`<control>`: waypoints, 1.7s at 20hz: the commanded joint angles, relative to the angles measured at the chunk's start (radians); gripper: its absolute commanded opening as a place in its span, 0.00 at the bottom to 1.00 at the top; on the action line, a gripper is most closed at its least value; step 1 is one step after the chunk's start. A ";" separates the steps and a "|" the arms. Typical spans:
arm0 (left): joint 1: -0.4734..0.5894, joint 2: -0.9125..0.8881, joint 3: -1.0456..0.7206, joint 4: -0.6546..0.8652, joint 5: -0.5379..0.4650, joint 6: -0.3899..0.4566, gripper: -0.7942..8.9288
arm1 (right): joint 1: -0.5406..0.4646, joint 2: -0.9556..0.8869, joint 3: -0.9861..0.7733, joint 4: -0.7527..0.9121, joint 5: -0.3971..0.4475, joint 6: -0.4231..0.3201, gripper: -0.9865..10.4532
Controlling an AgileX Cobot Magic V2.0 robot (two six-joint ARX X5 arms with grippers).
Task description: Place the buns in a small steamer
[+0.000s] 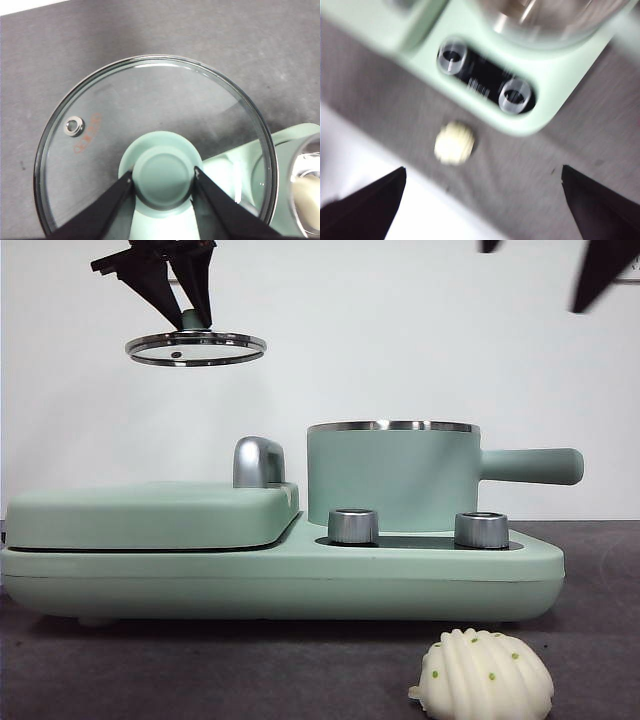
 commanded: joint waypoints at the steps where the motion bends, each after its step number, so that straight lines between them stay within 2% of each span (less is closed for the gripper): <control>1: -0.013 -0.004 0.042 -0.022 0.005 -0.004 0.20 | 0.076 -0.069 -0.145 -0.014 0.000 0.080 0.52; 5: -0.026 -0.004 0.042 -0.022 0.005 -0.005 0.20 | 0.237 -0.142 -0.404 0.194 0.012 0.211 0.52; 10: -0.039 -0.004 0.042 -0.022 0.005 -0.005 0.20 | 0.387 -0.119 -0.651 0.554 0.088 0.365 0.52; 13: -0.041 -0.004 0.042 -0.022 0.005 -0.005 0.20 | 0.402 -0.073 -0.710 0.686 0.110 0.387 0.52; 17: -0.045 -0.004 0.042 -0.023 0.005 -0.005 0.20 | 0.397 0.011 -0.713 0.746 0.156 0.388 0.52; 19: -0.045 -0.004 0.042 -0.023 0.005 -0.005 0.20 | 0.397 0.054 -0.713 0.778 0.158 0.388 0.47; 23: -0.045 -0.004 0.042 -0.023 0.005 -0.005 0.20 | 0.397 0.091 -0.713 0.801 0.167 0.388 0.30; 27: -0.045 -0.004 0.042 -0.023 0.005 -0.008 0.20 | 0.397 0.087 -0.695 0.787 0.174 0.389 0.28; 29: -0.045 -0.004 0.042 -0.023 0.005 -0.008 0.20 | 0.397 0.087 -0.643 0.723 0.173 0.388 0.28; 34: -0.045 -0.004 0.042 -0.023 0.005 -0.008 0.20 | 0.359 0.088 -0.346 0.391 0.153 0.350 0.28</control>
